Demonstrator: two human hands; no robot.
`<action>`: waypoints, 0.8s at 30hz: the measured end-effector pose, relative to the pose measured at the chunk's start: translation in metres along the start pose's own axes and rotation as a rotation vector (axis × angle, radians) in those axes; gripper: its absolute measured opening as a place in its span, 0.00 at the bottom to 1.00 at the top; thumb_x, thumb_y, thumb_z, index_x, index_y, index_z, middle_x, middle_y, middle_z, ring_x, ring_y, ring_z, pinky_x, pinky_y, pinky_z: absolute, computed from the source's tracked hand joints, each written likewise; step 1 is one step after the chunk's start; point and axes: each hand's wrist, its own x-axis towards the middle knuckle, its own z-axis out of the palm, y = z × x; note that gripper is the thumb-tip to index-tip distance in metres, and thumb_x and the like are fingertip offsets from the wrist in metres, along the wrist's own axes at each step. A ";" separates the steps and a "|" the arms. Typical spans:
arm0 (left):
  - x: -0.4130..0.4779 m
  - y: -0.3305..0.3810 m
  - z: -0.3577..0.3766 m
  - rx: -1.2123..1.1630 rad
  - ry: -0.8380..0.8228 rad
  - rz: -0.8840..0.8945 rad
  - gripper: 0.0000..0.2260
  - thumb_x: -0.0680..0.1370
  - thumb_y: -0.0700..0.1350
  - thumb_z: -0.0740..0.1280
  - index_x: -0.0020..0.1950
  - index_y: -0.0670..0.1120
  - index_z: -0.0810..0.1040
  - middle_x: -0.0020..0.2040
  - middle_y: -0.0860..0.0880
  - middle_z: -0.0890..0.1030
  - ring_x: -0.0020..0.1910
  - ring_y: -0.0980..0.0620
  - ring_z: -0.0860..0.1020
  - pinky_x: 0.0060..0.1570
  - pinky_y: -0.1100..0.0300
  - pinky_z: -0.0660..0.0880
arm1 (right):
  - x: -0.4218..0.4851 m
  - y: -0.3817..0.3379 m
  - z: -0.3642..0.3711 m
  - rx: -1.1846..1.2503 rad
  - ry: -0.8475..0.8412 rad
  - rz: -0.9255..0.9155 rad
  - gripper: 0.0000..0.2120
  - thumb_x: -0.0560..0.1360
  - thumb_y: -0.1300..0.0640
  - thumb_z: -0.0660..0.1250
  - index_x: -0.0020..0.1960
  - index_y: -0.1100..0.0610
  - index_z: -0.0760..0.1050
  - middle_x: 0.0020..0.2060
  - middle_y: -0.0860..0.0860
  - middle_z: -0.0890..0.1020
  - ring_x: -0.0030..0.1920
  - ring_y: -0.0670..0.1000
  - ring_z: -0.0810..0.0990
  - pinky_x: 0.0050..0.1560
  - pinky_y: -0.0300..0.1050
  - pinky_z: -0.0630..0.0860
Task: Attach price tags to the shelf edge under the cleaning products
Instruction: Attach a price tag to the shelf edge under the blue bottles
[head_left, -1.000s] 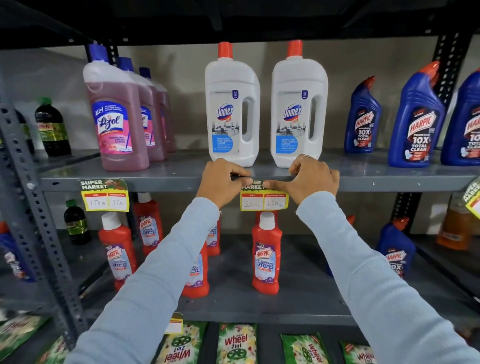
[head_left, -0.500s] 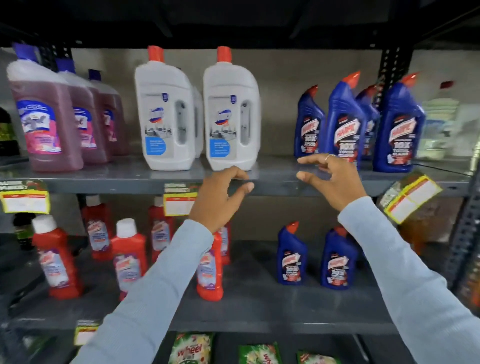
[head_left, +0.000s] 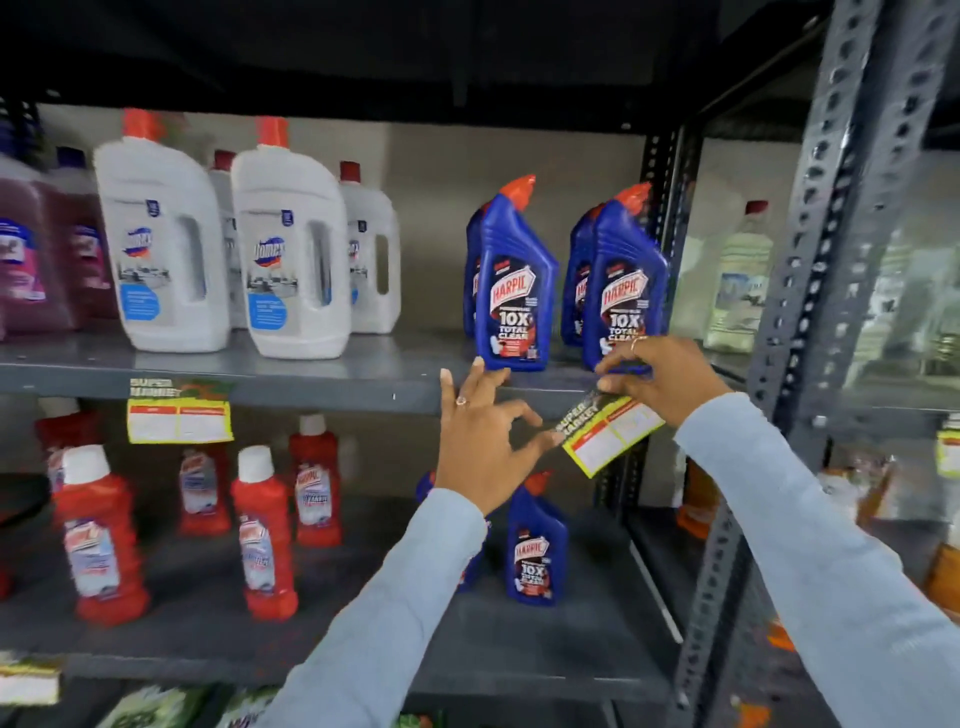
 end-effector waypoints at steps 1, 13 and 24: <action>0.001 0.004 0.004 0.021 0.011 -0.015 0.11 0.70 0.58 0.70 0.43 0.52 0.83 0.68 0.48 0.72 0.75 0.50 0.55 0.71 0.48 0.31 | 0.000 0.004 -0.002 -0.012 -0.026 0.010 0.09 0.69 0.58 0.71 0.49 0.58 0.81 0.51 0.57 0.83 0.56 0.56 0.78 0.52 0.41 0.69; 0.011 0.024 0.018 0.127 0.046 -0.180 0.10 0.69 0.58 0.71 0.42 0.54 0.84 0.66 0.52 0.74 0.75 0.48 0.55 0.69 0.48 0.29 | -0.004 0.013 -0.006 -0.006 -0.077 0.051 0.08 0.70 0.53 0.70 0.45 0.56 0.81 0.44 0.53 0.82 0.50 0.53 0.78 0.45 0.44 0.75; 0.013 0.018 -0.004 0.063 -0.124 -0.159 0.07 0.69 0.55 0.73 0.41 0.54 0.85 0.69 0.53 0.72 0.75 0.50 0.57 0.73 0.43 0.37 | -0.030 0.019 0.002 0.075 -0.094 -0.003 0.07 0.67 0.56 0.73 0.44 0.57 0.83 0.60 0.52 0.79 0.62 0.50 0.73 0.59 0.44 0.69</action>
